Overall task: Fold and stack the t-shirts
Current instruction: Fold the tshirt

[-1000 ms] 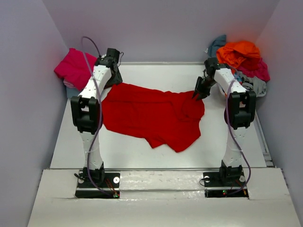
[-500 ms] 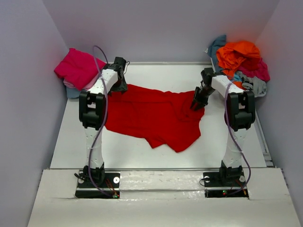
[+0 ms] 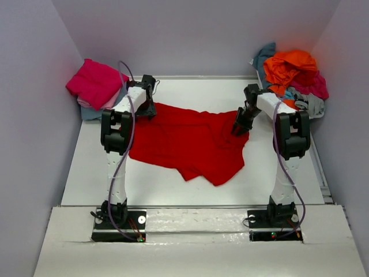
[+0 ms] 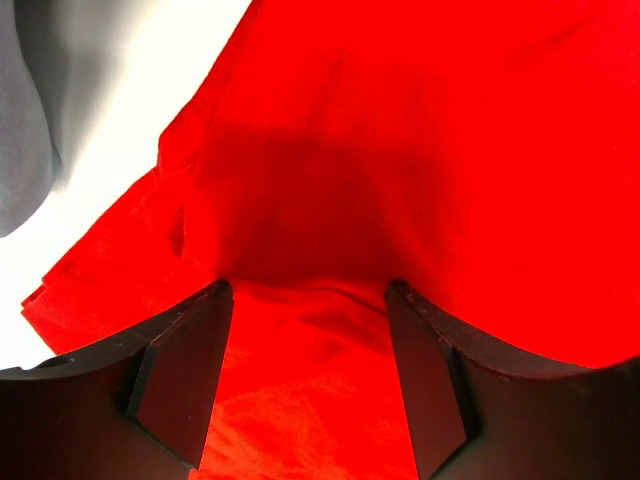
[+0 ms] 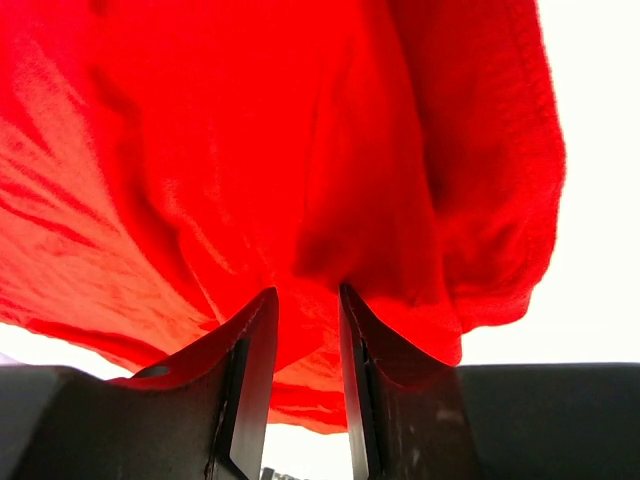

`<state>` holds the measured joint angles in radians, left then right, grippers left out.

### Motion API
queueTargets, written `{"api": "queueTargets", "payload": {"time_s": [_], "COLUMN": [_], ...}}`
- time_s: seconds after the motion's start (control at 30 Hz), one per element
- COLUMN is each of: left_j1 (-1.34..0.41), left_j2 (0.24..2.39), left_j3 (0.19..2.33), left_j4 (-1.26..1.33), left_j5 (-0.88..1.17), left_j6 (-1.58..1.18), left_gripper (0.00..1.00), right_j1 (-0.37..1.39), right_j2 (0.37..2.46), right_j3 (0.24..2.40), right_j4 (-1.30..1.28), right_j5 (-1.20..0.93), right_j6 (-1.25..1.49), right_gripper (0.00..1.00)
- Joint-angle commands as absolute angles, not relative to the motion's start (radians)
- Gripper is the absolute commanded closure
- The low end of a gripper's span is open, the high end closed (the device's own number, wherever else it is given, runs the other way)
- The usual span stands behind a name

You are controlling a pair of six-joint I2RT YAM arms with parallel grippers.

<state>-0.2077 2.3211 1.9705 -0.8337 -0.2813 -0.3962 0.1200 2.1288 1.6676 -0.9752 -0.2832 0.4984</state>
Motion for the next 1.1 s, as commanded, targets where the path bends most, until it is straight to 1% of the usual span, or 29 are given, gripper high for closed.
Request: {"api": "queueTargets", "payload": {"time_s": [0.0,0.23,0.6,0.9,1.07], "left_j1": [-0.209,-0.209,-0.209,-0.209,-0.199], "left_j2": [2.348,2.356,2.364,2.356,2.376], "left_j3": [2.034,2.051,2.066,2.054,2.075], "left_j4": [-0.877,-0.888,-0.902,-0.911,-0.908], "left_j5": [-0.301,-0.276,-0.273,-0.273,-0.227], "left_j6": [-0.388,-0.399,-0.397,-0.394,-0.402], "left_gripper": [0.25,0.25,0.25,0.25,0.25], "right_j1": [0.129,0.129,0.012,0.002,0.002], "right_j2": [2.143,2.166,2.217,2.345,2.404], "right_j3": [1.697,1.721,1.787,2.011,2.143], "right_j4": [-0.982,-1.003,-1.029,-1.13,-1.172], "right_j5": [-0.244,-0.193,-0.163,-0.112,-0.092], "right_j6": [0.531,0.564,0.621,0.632,0.643], "right_gripper": [0.63,0.62,0.62,0.62,0.62]}}
